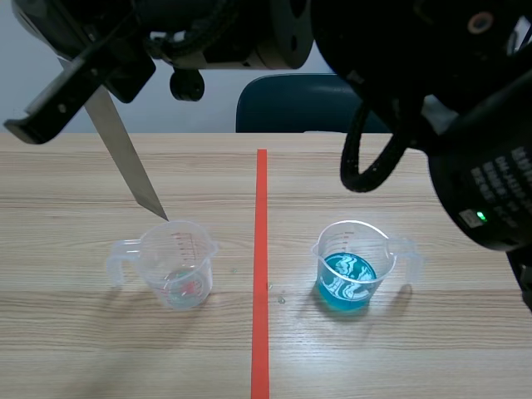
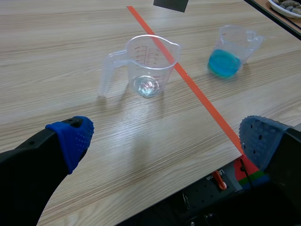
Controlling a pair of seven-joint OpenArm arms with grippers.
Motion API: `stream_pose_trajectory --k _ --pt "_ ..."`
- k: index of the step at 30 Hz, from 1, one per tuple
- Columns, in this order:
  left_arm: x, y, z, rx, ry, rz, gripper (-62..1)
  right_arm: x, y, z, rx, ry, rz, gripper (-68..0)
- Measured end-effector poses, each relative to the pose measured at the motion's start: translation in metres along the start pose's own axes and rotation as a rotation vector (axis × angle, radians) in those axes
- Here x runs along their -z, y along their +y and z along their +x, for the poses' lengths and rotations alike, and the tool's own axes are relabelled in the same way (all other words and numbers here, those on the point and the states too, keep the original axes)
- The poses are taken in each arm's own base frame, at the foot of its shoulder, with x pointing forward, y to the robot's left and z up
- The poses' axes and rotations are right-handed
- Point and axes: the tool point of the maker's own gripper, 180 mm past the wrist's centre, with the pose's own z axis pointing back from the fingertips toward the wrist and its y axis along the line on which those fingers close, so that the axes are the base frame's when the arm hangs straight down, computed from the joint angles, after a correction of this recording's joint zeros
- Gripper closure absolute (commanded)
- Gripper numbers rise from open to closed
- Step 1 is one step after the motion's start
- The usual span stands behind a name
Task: Do the redox reaction experiment
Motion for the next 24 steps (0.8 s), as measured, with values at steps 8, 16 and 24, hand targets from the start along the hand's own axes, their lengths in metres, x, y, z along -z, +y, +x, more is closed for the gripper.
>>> stream_pose_trajectory --k 8,16,24 --pt "0.0 0.0 0.0 0.0 0.0 0.0 -62.3 0.0 0.0 0.0 0.0 0.0 0.0 -0.6" --pt "0.0 0.0 0.0 0.0 0.0 0.0 -62.3 0.0 0.0 0.0014 0.0 -0.008 0.0 -0.6" --pt "0.0 0.0 0.0 0.0 0.0 0.0 -62.3 0.0 0.0 0.0013 0.0 -0.007 0.0 -0.6"
